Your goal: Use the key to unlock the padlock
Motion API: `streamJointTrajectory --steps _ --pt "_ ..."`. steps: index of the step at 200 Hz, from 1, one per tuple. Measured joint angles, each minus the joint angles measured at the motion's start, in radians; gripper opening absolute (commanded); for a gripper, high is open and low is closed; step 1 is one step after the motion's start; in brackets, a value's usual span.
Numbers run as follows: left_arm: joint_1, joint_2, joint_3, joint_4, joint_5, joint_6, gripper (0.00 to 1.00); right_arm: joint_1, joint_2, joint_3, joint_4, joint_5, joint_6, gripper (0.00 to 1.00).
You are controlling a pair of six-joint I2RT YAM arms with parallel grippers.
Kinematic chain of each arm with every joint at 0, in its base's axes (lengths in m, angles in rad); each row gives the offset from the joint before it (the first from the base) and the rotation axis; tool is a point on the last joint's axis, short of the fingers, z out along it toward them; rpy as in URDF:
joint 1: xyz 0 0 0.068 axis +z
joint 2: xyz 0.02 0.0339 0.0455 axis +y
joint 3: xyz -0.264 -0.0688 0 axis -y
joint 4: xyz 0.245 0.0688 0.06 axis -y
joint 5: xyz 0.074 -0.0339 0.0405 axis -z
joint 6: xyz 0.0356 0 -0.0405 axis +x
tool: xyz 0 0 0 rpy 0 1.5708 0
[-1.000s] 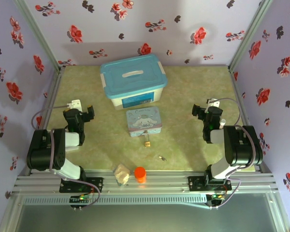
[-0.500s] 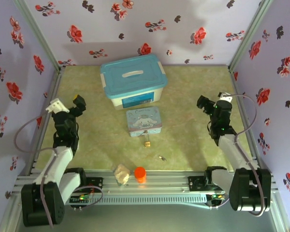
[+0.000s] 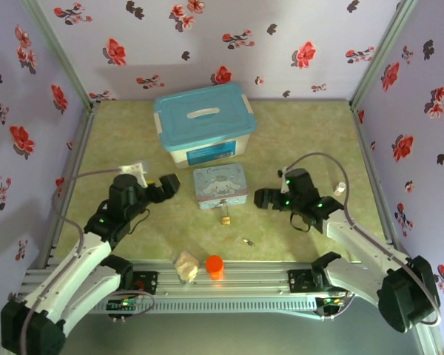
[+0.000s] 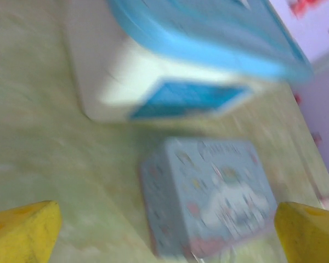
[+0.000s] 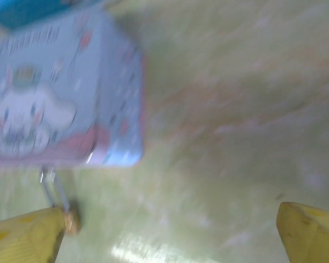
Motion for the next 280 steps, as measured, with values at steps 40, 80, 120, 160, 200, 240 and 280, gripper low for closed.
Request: streamJointTrajectory --steps 40,80,120,160,200,240,280 --pt "-0.223 0.053 0.044 -0.092 0.018 0.006 1.0 0.245 0.068 -0.006 -0.081 0.038 0.034 0.68" --pt "-0.315 0.105 0.056 -0.089 0.019 0.002 1.0 0.414 0.166 -0.019 -0.089 0.065 0.071 0.66" --pt "-0.348 0.132 0.056 -0.045 0.019 -0.017 1.0 0.508 0.245 -0.019 -0.082 0.109 0.105 0.54" --pt "-0.364 0.146 0.049 -0.005 0.019 -0.038 1.0 0.589 0.308 -0.006 -0.098 0.205 0.112 0.48" --pt "-0.365 0.157 0.029 0.018 0.018 -0.053 1.0 0.621 0.333 0.006 -0.115 0.271 0.134 0.31" --pt "-0.365 0.161 0.027 0.027 0.017 -0.058 1.0 0.642 0.346 0.01 -0.095 0.276 0.141 0.12" --pt "-0.365 0.174 0.027 0.03 0.009 -0.058 1.0 0.642 0.323 0.007 -0.055 0.282 0.169 0.0"
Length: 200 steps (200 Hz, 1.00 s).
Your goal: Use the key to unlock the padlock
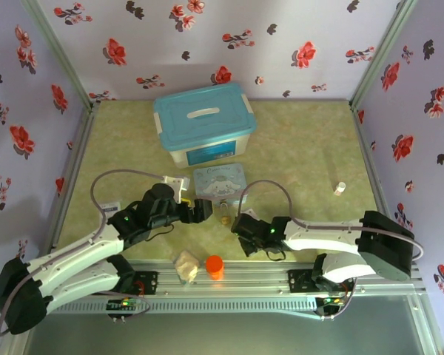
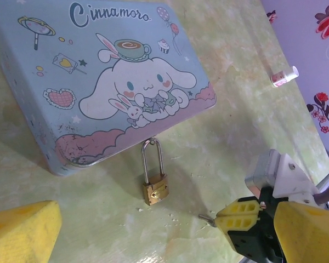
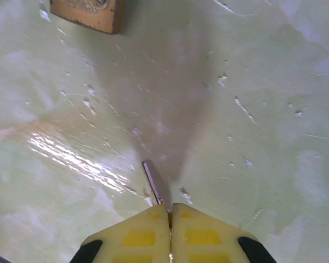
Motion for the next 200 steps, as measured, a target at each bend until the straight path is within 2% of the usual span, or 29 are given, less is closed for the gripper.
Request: streamJointTrajectory --steps 35,96,152,200 --pt "0.0 0.003 0.0 0.013 -0.002 -0.003 0.99 -0.028 -0.095 -0.064 0.042 -0.042 0.015 0.0" --pt "-0.058 0.063 -0.006 0.158 0.002 -0.003 0.94 -0.187 -0.391 -0.13 0.116 -0.132 0.017 0.0" --pt "-0.118 0.158 -0.006 0.386 0.047 -0.085 0.81 -0.228 -0.572 -0.187 0.387 -0.245 0.047 0.0" --pt "-0.136 0.164 -0.006 0.543 0.086 -0.14 0.8 -0.233 -0.622 -0.234 0.596 -0.325 0.099 0.0"
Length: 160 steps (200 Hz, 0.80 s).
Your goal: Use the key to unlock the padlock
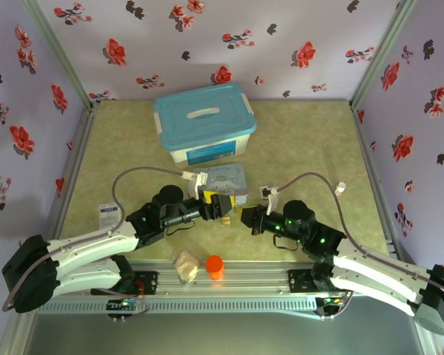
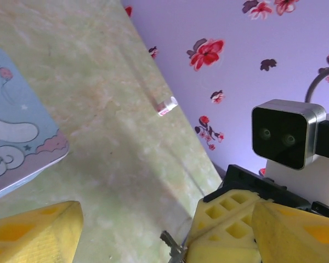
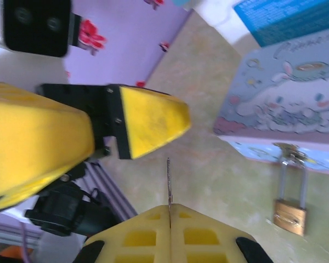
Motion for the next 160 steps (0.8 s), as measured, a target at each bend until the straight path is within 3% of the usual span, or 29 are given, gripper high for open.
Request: streamJointTrajectory --steps 32,68,116,154,160 --pt "-0.002 0.041 0.0 0.074 0.028 -0.044 0.65 -0.002 0.0 -0.023 0.1 -0.029 0.028 0.0" --pt "-0.007 0.07 0.0 0.135 0.053 -0.078 0.34 -0.023 0.0 -0.058 0.166 -0.038 0.065 0.0" --pt "-0.009 0.077 0.0 0.169 0.062 -0.087 0.3 -0.047 0.0 -0.062 0.205 -0.055 0.093 0.0" --pt "-0.009 0.087 -0.001 0.166 0.061 -0.097 0.0 -0.047 0.003 -0.078 0.228 -0.06 0.101 0.0" --pt "-0.009 0.087 -0.002 0.169 0.062 -0.101 0.0 -0.047 0.004 -0.079 0.228 -0.06 0.102 0.0"
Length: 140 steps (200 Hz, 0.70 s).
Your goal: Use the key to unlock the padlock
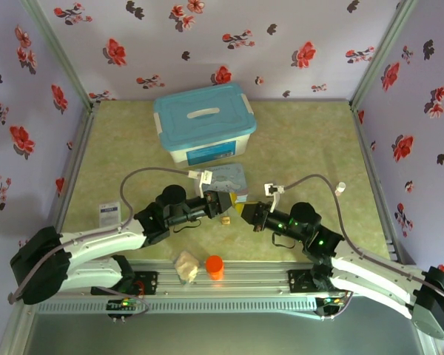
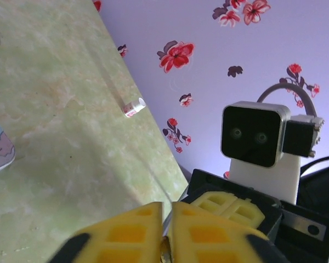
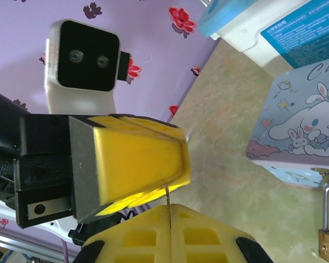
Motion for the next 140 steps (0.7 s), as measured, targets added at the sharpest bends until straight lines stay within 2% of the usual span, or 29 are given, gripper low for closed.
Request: streamJointTrajectory --steps 21,25,28,40,45,53,69,99,140 --pt "-0.001 0.0 0.0 0.0 0.0 0.005 0.0 -0.003 0.001 -0.003 0.003 -0.001 0.002 0.01" --pt "-0.001 0.0 0.0 0.0 0.0 0.005 0.0 -0.004 0.001 -0.003 0.004 0.0 0.005 0.07" --pt "-0.001 0.0 0.0 0.0 0.0 0.005 0.0 -0.004 0.001 -0.003 0.004 -0.001 0.005 0.16" --pt "-0.001 0.0 0.0 -0.001 0.0 0.005 0.0 -0.005 0.002 -0.003 0.004 0.0 0.014 0.59" --pt "-0.001 0.0 0.0 -0.003 0.0 0.005 0.0 -0.005 0.002 -0.003 0.005 0.002 0.015 0.66" --pt "-0.001 0.0 0.0 -0.006 -0.002 0.005 0.0 -0.005 0.0 -0.003 0.008 0.004 0.017 0.72" --pt "-0.001 -0.009 -0.001 -0.016 -0.026 0.0 0.0 -0.006 -0.008 -0.011 0.026 0.018 0.019 0.77" --pt "-0.001 -0.062 -0.028 0.011 -0.137 -0.055 0.0 -0.006 -0.011 -0.028 0.086 0.06 0.023 0.77" --pt "-0.001 -0.07 -0.031 0.052 -0.24 -0.119 0.0 -0.006 0.121 -0.032 0.306 0.078 0.066 0.75"
